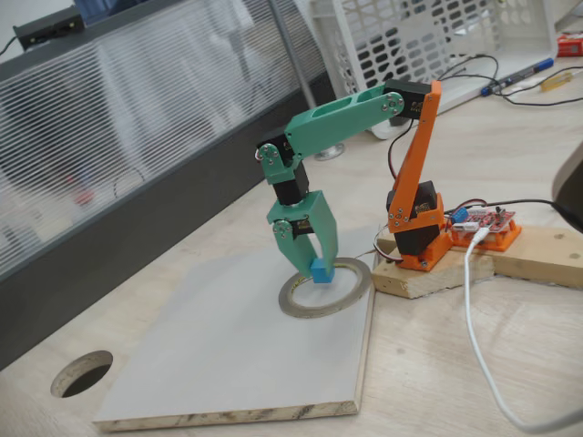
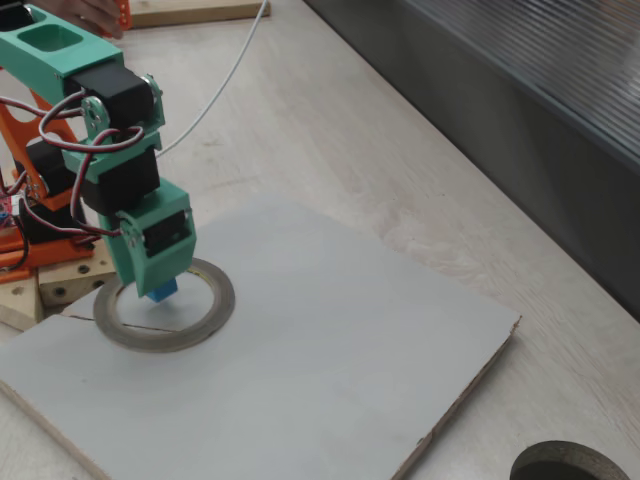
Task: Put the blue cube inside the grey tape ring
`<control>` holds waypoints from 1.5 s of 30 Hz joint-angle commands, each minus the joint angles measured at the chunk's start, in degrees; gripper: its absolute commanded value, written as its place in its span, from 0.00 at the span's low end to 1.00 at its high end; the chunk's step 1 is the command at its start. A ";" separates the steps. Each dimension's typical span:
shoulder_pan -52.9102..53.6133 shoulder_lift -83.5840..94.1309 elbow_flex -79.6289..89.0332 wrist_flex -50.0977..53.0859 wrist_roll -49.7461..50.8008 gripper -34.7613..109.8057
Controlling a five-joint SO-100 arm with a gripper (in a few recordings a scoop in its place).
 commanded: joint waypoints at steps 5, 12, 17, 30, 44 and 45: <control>1.05 1.41 0.35 -0.62 0.70 0.29; 1.67 1.41 0.35 -0.62 1.05 0.29; 1.32 1.41 0.35 -0.62 1.23 0.29; 1.41 1.41 7.12 -1.23 1.14 0.30; 1.14 2.02 6.59 -0.44 1.32 0.47; 1.14 2.20 6.59 -0.44 1.32 0.49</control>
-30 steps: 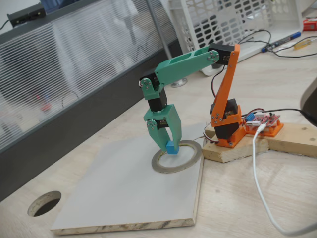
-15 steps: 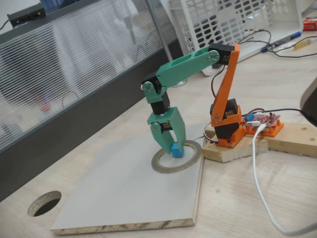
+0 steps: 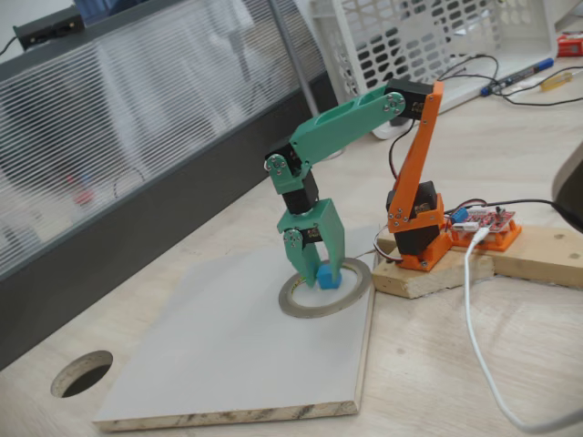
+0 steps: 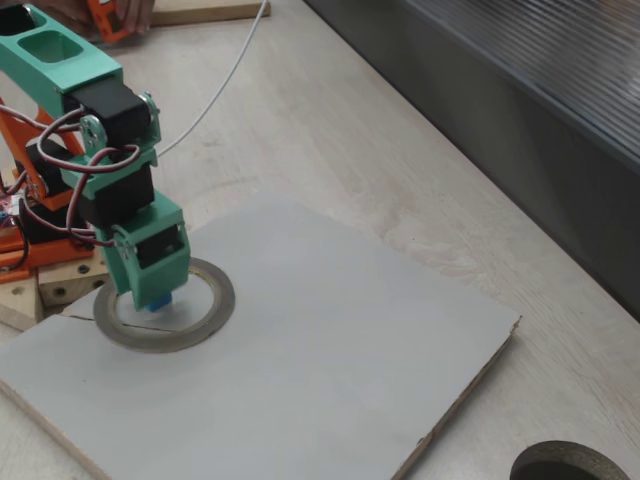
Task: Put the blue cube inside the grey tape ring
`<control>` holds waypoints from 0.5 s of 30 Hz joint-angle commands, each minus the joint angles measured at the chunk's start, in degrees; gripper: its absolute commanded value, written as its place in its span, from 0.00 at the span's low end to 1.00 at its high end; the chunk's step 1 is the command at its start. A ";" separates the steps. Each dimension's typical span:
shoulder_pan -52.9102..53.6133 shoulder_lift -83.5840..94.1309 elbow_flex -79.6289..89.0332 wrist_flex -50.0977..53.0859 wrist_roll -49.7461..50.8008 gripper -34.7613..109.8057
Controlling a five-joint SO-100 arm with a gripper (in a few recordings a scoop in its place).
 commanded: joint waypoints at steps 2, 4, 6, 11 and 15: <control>0.44 1.67 0.35 1.41 0.88 0.50; 0.44 1.58 0.18 2.72 0.88 0.50; 0.44 1.67 0.09 4.66 0.88 0.51; 0.35 1.85 0.00 6.24 0.88 0.50; 0.35 2.02 -1.05 6.33 0.70 0.50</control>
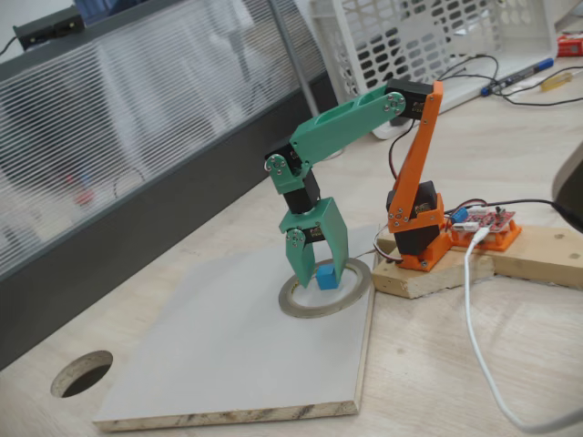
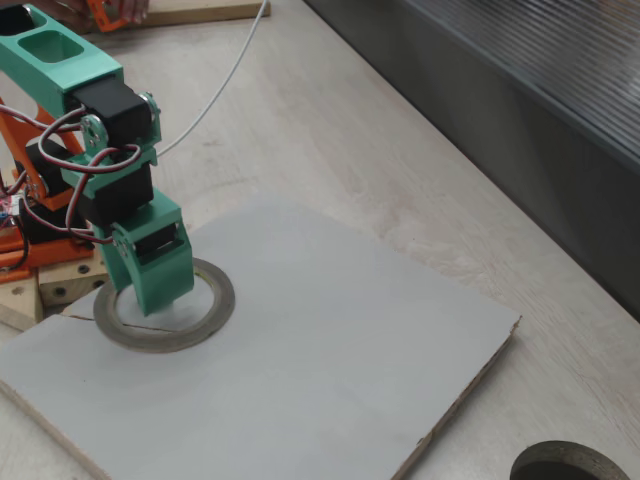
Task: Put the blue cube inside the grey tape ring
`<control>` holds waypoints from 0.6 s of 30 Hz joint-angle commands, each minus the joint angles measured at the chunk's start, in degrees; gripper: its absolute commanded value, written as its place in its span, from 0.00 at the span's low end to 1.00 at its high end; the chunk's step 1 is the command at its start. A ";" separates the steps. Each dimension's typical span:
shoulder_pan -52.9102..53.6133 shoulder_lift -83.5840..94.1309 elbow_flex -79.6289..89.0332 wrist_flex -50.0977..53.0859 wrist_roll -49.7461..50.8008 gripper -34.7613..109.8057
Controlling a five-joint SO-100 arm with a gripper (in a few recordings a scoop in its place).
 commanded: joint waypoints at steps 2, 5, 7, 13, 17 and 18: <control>0.53 2.02 -4.31 2.90 0.88 0.50; 0.53 1.93 -12.39 10.11 0.97 0.50; 0.53 1.85 -19.25 17.05 0.97 0.50; 0.53 1.05 -30.32 30.50 0.88 0.50; 0.53 0.97 -30.32 31.55 0.53 0.50; 0.62 0.97 -30.32 31.55 0.53 0.50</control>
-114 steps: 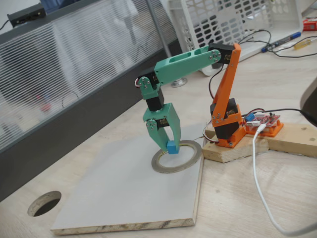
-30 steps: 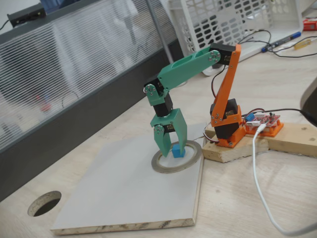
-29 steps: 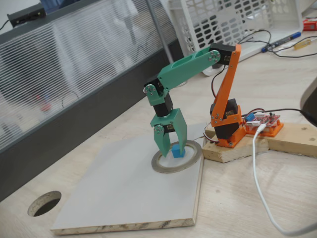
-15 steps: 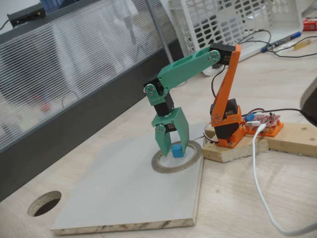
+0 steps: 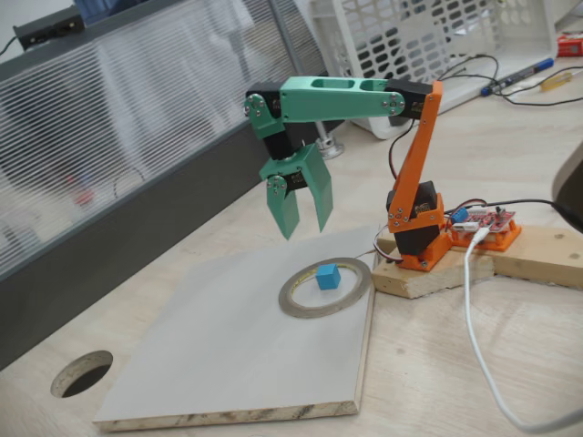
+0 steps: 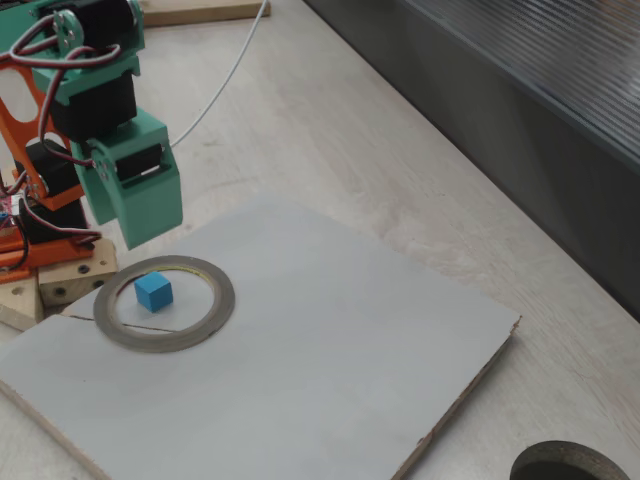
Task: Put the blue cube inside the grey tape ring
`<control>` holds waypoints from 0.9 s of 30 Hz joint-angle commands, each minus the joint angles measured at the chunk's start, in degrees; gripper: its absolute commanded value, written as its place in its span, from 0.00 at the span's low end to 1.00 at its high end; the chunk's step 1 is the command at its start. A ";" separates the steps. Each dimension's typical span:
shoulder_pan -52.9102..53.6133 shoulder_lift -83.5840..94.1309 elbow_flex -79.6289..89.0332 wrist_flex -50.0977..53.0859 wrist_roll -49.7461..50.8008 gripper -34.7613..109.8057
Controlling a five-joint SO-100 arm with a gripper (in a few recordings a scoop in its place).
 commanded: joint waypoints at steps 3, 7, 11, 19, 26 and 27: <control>1.49 1.14 -1.58 1.93 0.88 0.50; 0.97 1.05 -1.58 1.32 0.53 0.50; 1.49 1.05 -1.58 1.32 0.79 0.50; 1.58 1.41 -2.20 1.23 0.97 0.49; 2.11 1.93 -2.20 1.05 0.97 0.28; 3.16 1.93 -2.20 1.05 0.97 0.26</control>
